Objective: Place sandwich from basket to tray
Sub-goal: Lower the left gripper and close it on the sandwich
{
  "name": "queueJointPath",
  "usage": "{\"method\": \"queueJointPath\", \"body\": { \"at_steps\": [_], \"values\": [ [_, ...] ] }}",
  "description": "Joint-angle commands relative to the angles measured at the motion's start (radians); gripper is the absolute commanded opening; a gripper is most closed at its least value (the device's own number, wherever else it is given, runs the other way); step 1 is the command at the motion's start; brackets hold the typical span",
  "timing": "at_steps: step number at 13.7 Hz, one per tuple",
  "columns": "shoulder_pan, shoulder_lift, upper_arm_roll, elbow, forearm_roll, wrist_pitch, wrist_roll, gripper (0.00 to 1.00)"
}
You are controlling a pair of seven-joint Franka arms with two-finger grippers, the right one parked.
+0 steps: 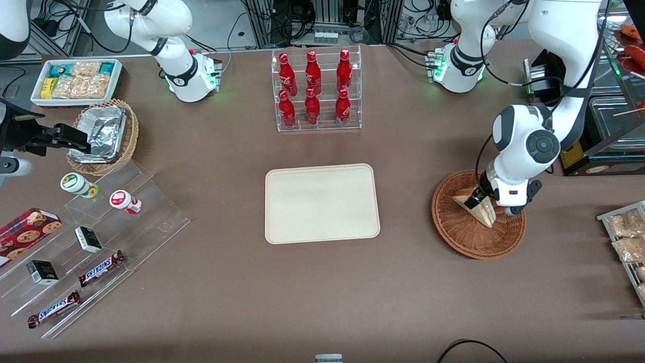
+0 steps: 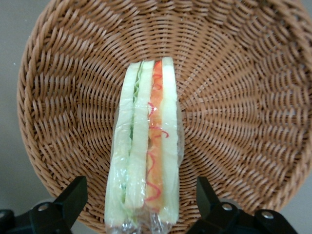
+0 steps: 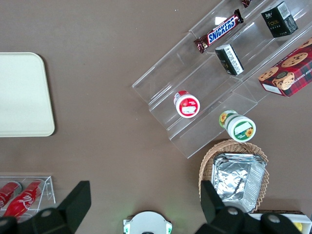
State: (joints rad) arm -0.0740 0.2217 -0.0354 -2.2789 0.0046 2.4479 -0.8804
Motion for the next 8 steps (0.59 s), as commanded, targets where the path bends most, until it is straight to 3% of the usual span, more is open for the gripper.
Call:
{"method": "queueJointPath", "body": {
  "at_steps": [1,2,3,6,8],
  "values": [
    [0.0,0.007,0.002,0.002,0.012,0.02,-0.023,0.33],
    [0.0,0.008,0.005,0.004,0.012,0.019,-0.02,0.1],
    [0.0,0.008,0.005,0.004,0.012,0.019,-0.017,0.0],
    [0.0,-0.004,0.006,0.009,0.02,0.003,-0.012,0.0],
    [-0.001,-0.044,0.006,0.048,0.061,-0.108,-0.012,0.0]
  ]
}}
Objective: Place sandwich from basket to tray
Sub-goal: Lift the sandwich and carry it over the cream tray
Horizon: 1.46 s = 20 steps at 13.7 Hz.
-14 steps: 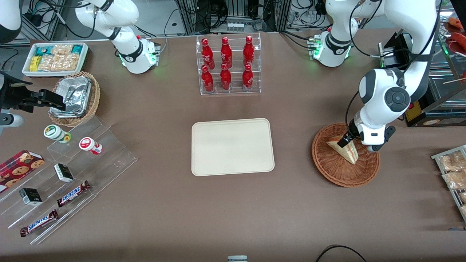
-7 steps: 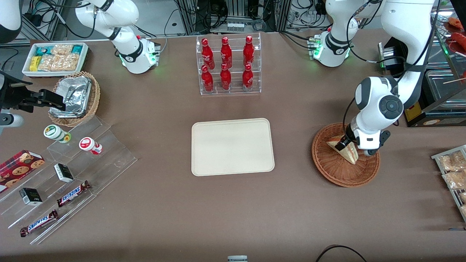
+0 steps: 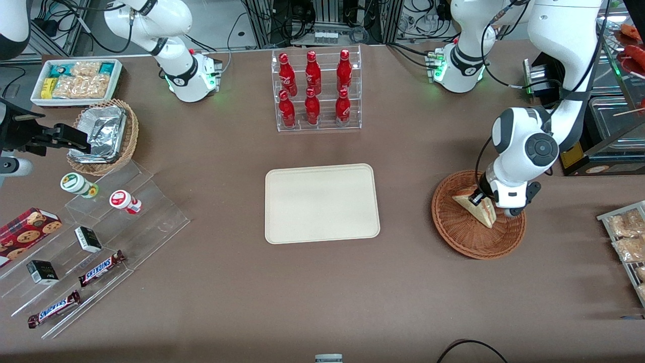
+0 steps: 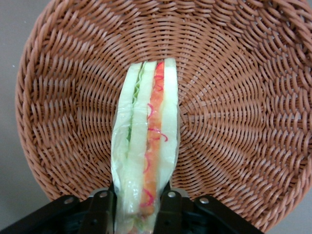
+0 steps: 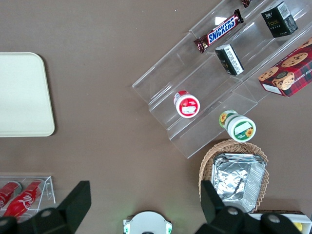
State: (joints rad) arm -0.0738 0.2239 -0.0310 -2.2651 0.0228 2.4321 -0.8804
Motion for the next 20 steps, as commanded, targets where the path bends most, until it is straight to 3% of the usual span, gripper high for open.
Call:
{"method": "queueJointPath", "body": {
  "at_steps": [1,4,6,10,15,20],
  "values": [
    [-0.004,-0.072,-0.001,0.083,0.083,-0.196,-0.011,0.0],
    [-0.049,-0.084,-0.044,0.334,0.092,-0.526,-0.011,0.0],
    [-0.105,-0.063,-0.075,0.471,0.06,-0.634,-0.02,0.0],
    [-0.268,-0.002,-0.105,0.611,0.011,-0.636,-0.009,0.0],
    [-0.48,0.259,-0.106,0.858,0.011,-0.634,-0.028,0.0],
    [-0.549,0.374,-0.106,0.923,0.011,-0.566,-0.026,0.0]
  ]
}}
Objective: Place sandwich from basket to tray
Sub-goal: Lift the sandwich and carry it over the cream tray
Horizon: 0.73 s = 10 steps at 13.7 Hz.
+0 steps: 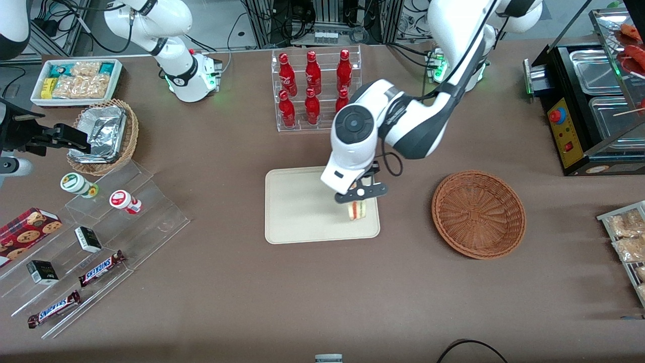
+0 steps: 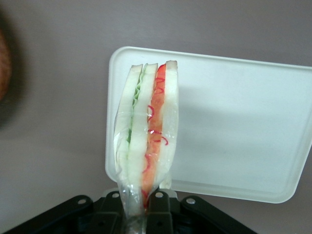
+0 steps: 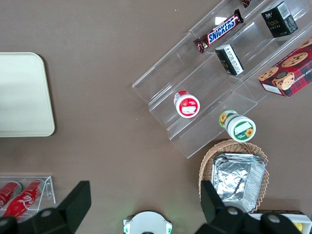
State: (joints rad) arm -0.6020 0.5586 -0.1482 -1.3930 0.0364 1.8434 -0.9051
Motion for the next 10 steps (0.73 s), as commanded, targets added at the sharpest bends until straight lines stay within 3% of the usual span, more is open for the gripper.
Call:
{"method": "queueJointPath", "body": {
  "at_steps": [1,10],
  "values": [
    [-0.028,0.061,0.012,0.051,-0.004,0.057,0.0,0.0],
    [-0.127,0.227,0.012,0.061,0.003,0.22,0.0,0.0]
  ]
}}
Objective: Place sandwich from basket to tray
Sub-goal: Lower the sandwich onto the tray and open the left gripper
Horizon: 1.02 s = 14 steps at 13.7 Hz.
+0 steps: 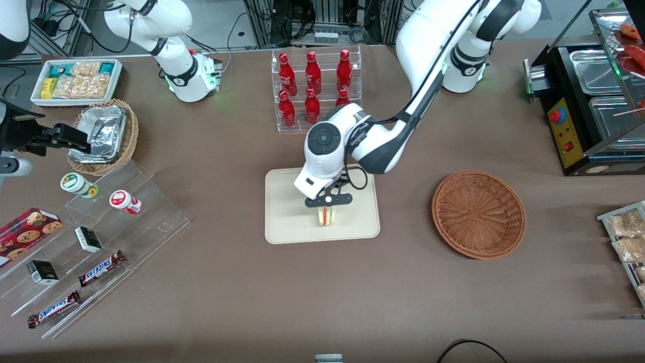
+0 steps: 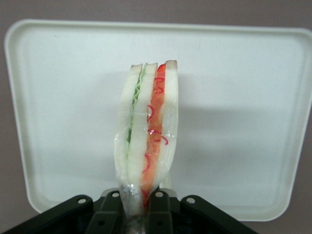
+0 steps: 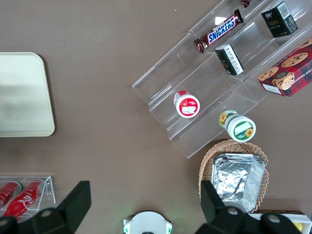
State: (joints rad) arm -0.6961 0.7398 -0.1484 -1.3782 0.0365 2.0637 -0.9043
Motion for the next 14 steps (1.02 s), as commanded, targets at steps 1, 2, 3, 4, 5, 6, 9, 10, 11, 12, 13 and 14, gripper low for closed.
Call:
{"method": "queueJointPath", "body": {
  "at_steps": [1,2,3,4,5,6,9,10,11,12,13,14],
  "values": [
    [-0.043,0.053,0.013,0.045,0.005,-0.001,-0.002,0.0],
    [-0.045,0.065,0.013,0.047,0.005,0.001,-0.014,0.0],
    [-0.045,0.078,0.013,0.047,0.008,0.016,-0.018,0.0],
    [-0.046,0.09,0.015,0.047,0.009,0.044,-0.021,0.0],
    [-0.049,0.096,0.015,0.047,0.009,0.05,-0.022,0.0],
    [-0.049,0.098,0.015,0.045,0.009,0.052,-0.022,0.37],
    [-0.049,0.089,0.015,0.045,0.009,0.046,-0.021,1.0],
    [-0.049,0.076,0.016,0.045,0.011,0.041,-0.022,1.0],
    [-0.048,0.055,0.018,0.045,0.011,0.03,-0.022,1.0],
    [-0.045,0.032,0.021,0.047,0.011,-0.003,-0.022,1.0],
    [-0.042,0.003,0.023,0.05,0.013,-0.037,-0.022,1.0],
    [-0.039,-0.035,0.032,0.05,0.013,-0.057,-0.022,1.0]
  ]
}}
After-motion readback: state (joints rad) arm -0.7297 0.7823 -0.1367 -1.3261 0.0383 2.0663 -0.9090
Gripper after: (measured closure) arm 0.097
